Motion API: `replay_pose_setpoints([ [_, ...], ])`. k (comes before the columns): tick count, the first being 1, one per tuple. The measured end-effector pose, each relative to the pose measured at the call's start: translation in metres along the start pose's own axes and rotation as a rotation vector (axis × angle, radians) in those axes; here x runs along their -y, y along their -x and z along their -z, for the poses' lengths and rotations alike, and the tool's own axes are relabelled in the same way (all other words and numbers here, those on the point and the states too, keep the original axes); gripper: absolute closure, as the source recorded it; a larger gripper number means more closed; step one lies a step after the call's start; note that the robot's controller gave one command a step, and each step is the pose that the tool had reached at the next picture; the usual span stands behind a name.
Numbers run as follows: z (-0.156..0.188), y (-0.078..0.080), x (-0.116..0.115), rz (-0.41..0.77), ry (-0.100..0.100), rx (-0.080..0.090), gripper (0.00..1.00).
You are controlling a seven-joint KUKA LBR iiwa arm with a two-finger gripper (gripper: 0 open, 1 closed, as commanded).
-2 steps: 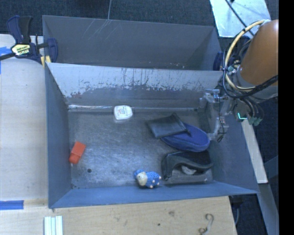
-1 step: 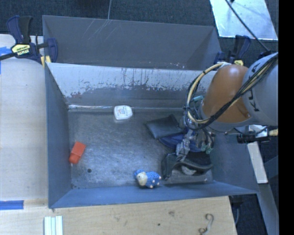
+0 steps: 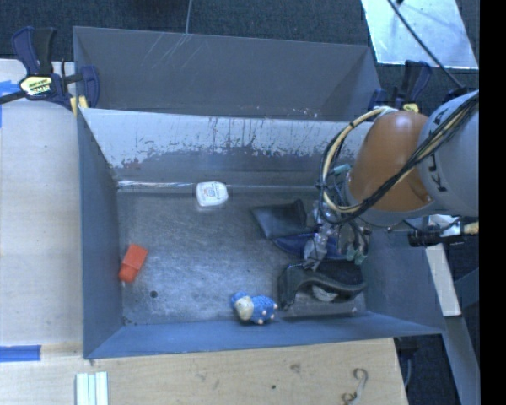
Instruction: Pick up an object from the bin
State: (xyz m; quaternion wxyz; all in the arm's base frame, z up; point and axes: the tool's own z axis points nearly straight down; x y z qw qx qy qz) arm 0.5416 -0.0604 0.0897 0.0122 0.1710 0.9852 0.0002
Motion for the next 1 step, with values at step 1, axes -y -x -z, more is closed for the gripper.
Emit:
replay_pose_setpoints([
  [1,0.1261,0.0149,0.0016,0.037,-0.002,-0.012,1.0],
])
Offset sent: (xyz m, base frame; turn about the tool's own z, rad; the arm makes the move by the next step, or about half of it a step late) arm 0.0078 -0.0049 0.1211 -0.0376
